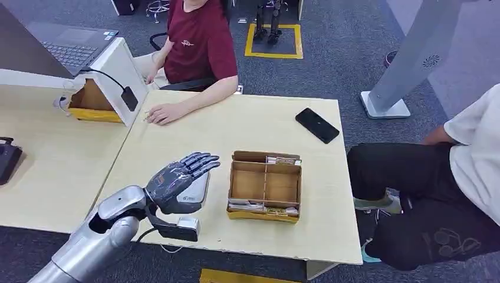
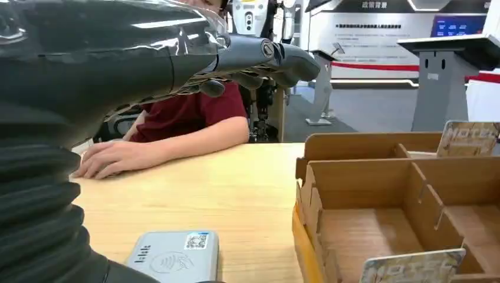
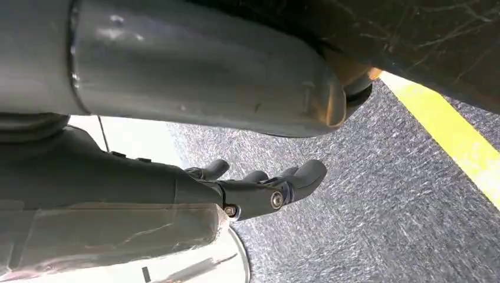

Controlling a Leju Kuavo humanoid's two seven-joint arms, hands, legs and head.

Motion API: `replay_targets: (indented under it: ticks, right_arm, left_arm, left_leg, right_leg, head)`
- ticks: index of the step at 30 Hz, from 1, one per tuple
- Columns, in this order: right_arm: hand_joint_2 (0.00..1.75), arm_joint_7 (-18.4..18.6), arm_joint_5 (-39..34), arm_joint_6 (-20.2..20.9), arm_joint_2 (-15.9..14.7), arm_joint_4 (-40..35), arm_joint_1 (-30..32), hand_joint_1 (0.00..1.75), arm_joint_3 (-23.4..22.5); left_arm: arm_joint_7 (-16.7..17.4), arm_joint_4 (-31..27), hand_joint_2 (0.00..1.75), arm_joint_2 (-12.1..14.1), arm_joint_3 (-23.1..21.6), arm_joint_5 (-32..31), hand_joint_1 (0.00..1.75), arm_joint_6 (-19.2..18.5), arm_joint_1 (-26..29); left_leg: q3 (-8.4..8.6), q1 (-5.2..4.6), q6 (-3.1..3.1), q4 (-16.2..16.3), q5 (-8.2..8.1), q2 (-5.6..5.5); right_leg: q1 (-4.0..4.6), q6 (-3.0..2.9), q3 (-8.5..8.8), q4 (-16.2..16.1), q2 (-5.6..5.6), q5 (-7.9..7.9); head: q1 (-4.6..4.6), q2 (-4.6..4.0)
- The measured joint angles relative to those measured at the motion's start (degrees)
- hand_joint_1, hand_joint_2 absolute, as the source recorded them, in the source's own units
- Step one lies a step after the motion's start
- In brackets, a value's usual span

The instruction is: Pass the card to the sensor for recognition and then transmit it.

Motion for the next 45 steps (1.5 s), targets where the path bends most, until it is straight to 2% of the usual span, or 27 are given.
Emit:
replay_targets:
  ticks: [16,25,34,43,44,45]
  right_arm:
    - [0.00,0.0,0.0,-0.1,0.0,0.0,0.0,0.00,0.0]
    - [0.00,0.0,0.0,-0.1,0.0,0.0,0.0,0.00,0.0]
    - [0.00,0.0,0.0,-0.1,0.0,0.0,0.0,0.00,0.0]
    - [0.00,0.0,0.0,-0.1,0.0,0.0,0.0,0.00,0.0]
    - [0.00,0.0,0.0,-0.1,0.0,0.0,0.0,0.00,0.0]
    - [0.00,0.0,0.0,-0.1,0.0,0.0,0.0,0.00,0.0]
  left_arm:
    - [1.6,0.2,1.75,-0.4,-6.3,-3.2,0.00,0.6,0.8]
    - [5.2,3.3,1.75,-3.4,-9.6,-6.9,0.00,3.6,-0.4]
    - [7.8,7.5,1.75,-6.5,-10.8,-9.4,0.00,6.3,-1.4]
    - [8.2,9.8,1.75,-7.9,-10.9,-10.1,0.00,6.5,-1.6]
    - [8.2,10.0,1.75,-7.9,-10.9,-10.1,1.75,6.5,-1.6]
    - [8.3,10.1,1.75,-7.9,-10.9,-10.1,1.75,6.6,-1.6]
  left_leg:
    - [0.00,-0.01,0.00,0.0,0.00,0.00]
    - [0.02,-0.01,0.00,0.0,0.00,0.01]
    - [0.02,-0.01,0.00,0.0,0.00,0.01]
    - [0.02,-0.01,0.00,0.0,0.00,0.01]
    - [0.02,-0.01,0.00,0.0,0.00,0.01]
    - [0.02,-0.01,0.00,0.0,0.00,0.02]
  right_leg:
    - [-0.01,0.00,0.00,0.0,0.00,0.00]
    - [-0.01,0.00,0.01,0.0,0.00,0.00]
    - [-0.01,0.00,0.00,0.0,0.00,0.00]
    - [-0.01,0.00,0.00,0.0,0.00,0.00]
    - [-0.01,0.00,0.00,0.0,0.01,0.00]
    - [-0.01,0.00,0.00,0.0,0.01,0.00]
  head:
    - [0.02,0.00]
    - [0.00,0.00]
    - [0.00,0.00]
    - [0.00,0.00]
    - [0.00,0.00]
    - [0.00,0.00]
